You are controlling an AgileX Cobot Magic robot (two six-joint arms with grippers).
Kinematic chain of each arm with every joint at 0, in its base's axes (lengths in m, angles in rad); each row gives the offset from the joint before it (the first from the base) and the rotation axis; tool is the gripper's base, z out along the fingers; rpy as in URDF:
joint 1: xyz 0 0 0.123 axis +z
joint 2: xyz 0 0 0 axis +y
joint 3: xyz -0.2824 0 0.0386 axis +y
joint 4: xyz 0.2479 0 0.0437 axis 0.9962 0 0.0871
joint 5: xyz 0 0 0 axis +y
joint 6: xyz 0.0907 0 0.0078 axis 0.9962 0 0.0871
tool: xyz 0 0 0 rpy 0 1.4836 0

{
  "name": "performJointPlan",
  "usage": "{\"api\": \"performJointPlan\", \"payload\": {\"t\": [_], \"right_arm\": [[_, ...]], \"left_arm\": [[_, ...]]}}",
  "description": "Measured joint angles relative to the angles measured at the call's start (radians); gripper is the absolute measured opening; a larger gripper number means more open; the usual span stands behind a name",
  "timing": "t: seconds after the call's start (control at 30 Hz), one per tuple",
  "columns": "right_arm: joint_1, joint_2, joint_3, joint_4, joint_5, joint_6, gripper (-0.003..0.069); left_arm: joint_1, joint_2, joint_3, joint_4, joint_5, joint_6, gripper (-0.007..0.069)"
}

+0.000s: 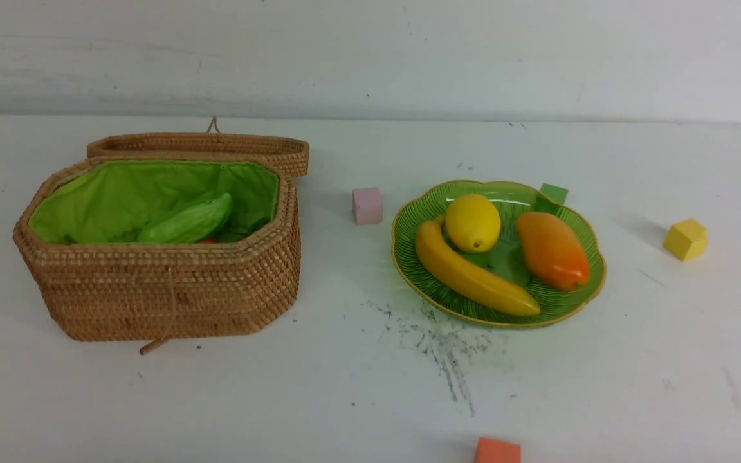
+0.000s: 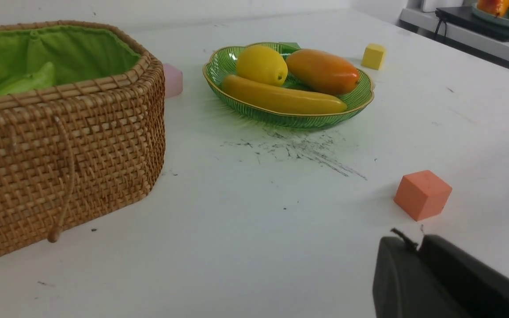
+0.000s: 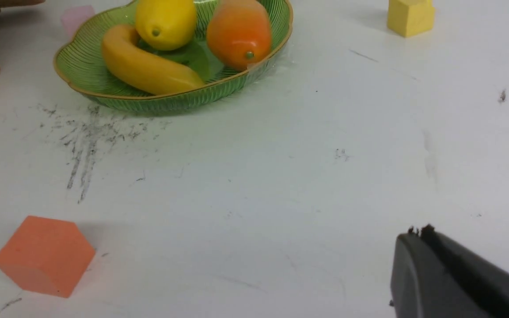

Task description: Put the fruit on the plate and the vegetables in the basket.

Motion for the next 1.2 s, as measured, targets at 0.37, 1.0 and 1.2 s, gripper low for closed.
{"api": "performJointPlan", "payload": {"t": [0.37, 1.0, 1.2], "right_arm": [[0.000, 0.000, 0.000, 0.000, 0.000, 0.000, 0.0000], [0.000, 0.000, 0.000, 0.002, 0.000, -0.001, 0.0016], [0.000, 0.000, 0.000, 0.004, 0.000, -0.001, 0.0023]], "left_arm": [[0.000, 0.000, 0.000, 0.000, 0.000, 0.000, 0.0067], [0.545, -0.047, 0.116, -0.075, -0.027, -0.001, -0.0013], [0.575, -0.047, 0.138, -0.147, 0.080, -0.001, -0.0013]]}}
